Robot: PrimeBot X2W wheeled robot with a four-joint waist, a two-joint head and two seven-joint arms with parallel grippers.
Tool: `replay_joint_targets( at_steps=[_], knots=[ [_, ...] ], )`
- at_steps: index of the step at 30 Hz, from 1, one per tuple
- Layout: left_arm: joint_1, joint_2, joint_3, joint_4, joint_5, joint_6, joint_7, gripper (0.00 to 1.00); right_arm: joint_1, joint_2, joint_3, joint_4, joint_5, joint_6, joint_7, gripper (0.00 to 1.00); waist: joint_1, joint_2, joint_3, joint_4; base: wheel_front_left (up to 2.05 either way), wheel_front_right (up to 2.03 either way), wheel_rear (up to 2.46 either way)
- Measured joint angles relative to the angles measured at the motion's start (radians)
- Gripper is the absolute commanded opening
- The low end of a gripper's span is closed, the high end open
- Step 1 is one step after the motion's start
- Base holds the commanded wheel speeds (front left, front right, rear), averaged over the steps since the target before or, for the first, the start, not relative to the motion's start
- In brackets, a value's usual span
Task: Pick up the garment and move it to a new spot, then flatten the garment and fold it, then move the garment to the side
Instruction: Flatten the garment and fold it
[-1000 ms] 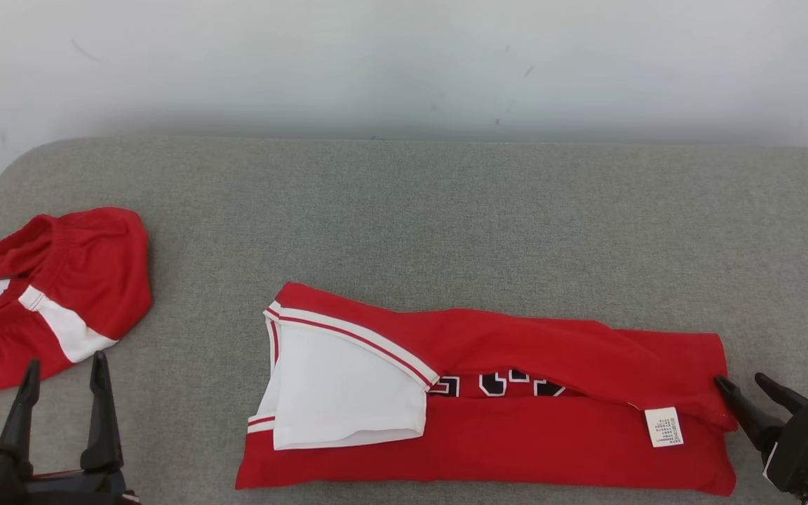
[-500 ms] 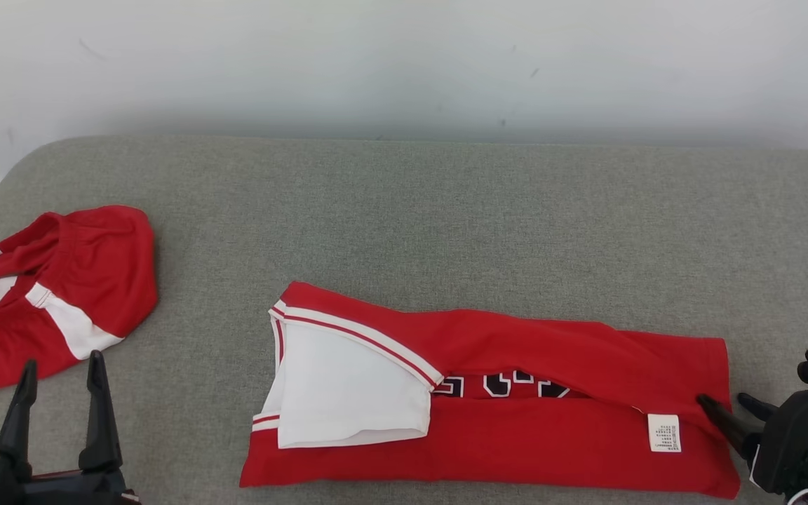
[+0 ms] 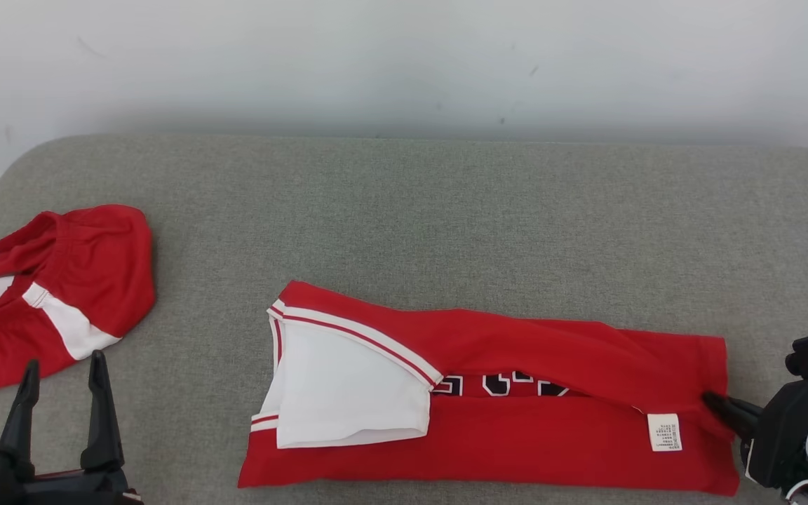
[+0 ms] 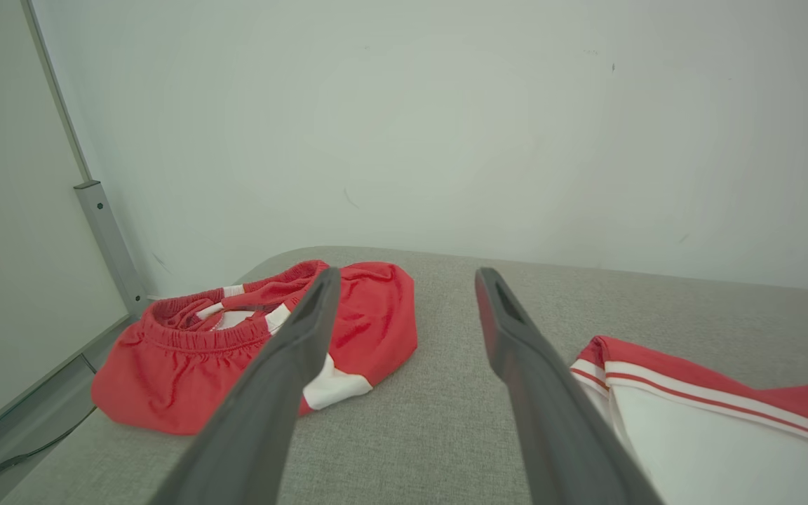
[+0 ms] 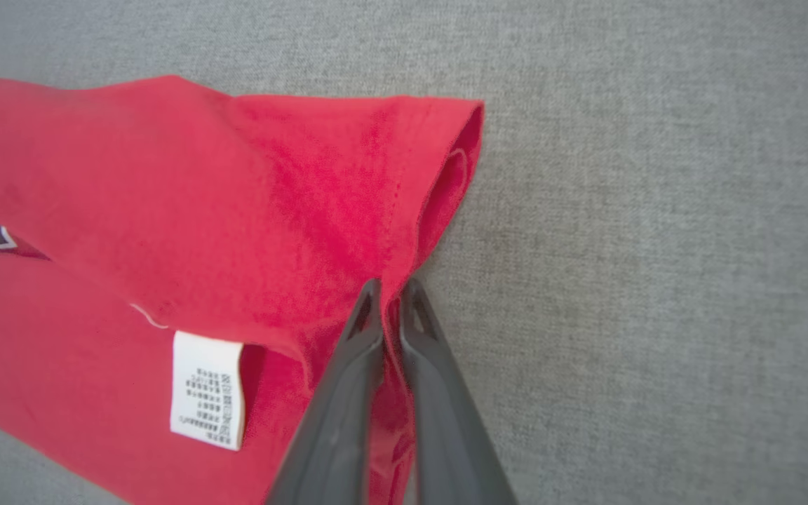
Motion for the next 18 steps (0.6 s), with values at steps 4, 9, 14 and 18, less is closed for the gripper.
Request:
replay_joint_targets(
  at_steps=[4,9,14,18],
  knots=[
    [0.0,-0.004,0.002,0.001,-0.004,-0.005,0.0,1.0,0.0,-0.025,-0.024,-0.006,-0.011,0.001,0.001,0.0,0.0,0.0,0.0,-0.008,0.0,0.0,0.0],
    [-0.001,-0.008,0.002,0.003,-0.004,-0.008,0.0,1.0,0.002,-0.081,-0.068,0.016,-0.025,0.001,0.008,0.0,0.0,0.0,-0.002,-0.018,0.0,0.0,0.0],
    [-0.002,-0.01,0.001,0.004,-0.004,-0.012,0.0,1.0,0.0,-0.133,-0.109,0.035,-0.042,0.001,0.019,0.0,0.0,0.0,-0.003,-0.026,0.0,0.0,0.0],
    [-0.002,-0.011,0.003,0.006,-0.004,-0.015,0.0,1.0,-0.001,-0.142,-0.132,-0.033,-0.004,0.001,0.059,0.0,0.0,0.0,-0.006,-0.033,0.0,0.0,0.0]
  ],
)
